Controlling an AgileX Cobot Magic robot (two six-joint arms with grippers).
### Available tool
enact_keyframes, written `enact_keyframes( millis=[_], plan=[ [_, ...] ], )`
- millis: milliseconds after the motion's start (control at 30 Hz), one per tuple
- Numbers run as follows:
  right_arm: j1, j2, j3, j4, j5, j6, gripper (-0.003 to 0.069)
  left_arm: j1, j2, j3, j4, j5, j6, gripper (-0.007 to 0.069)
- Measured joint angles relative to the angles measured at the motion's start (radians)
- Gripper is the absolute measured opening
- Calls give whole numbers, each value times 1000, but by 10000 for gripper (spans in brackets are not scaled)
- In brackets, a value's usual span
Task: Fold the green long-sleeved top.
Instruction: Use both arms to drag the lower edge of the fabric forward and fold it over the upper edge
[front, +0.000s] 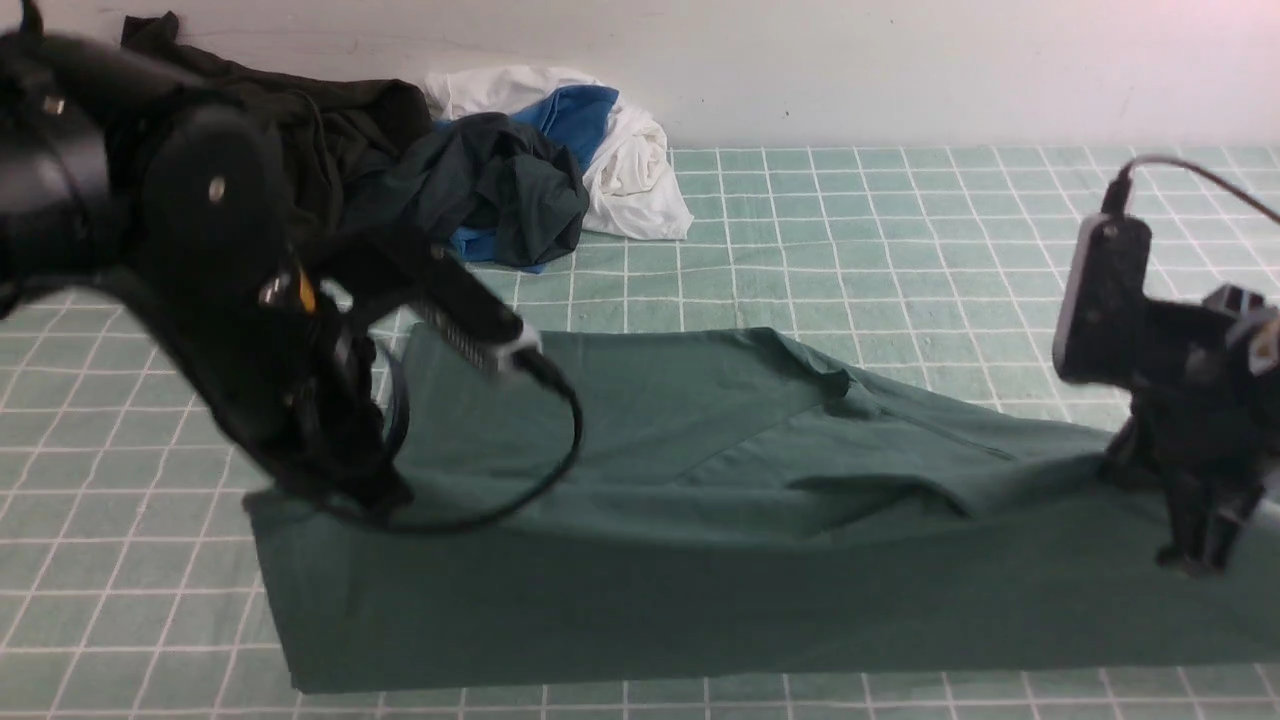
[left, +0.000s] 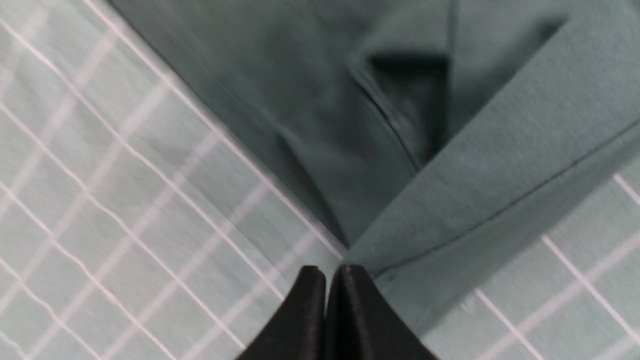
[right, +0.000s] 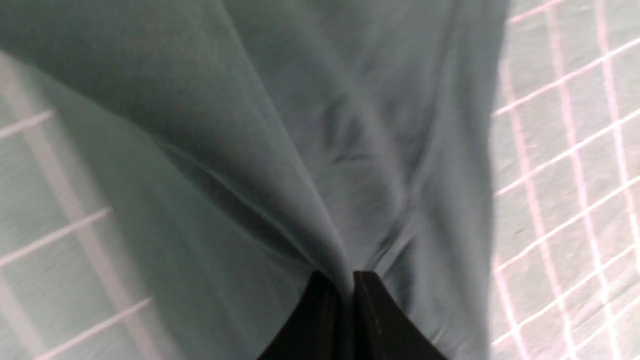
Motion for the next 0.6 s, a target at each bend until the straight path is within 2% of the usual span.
enact_keyframes(
  millis=[333,533,600],
  plan=[
    [-51,398,-387,10,1,41,11,125,429,-492,0,19,36,17],
    [-71,572,-527,6,7,148,11,155,575,-585,-16,78,43,20],
    [-71,605,-538,7,18,160,11,156,590,-584,-76,82,104,44]
  ],
)
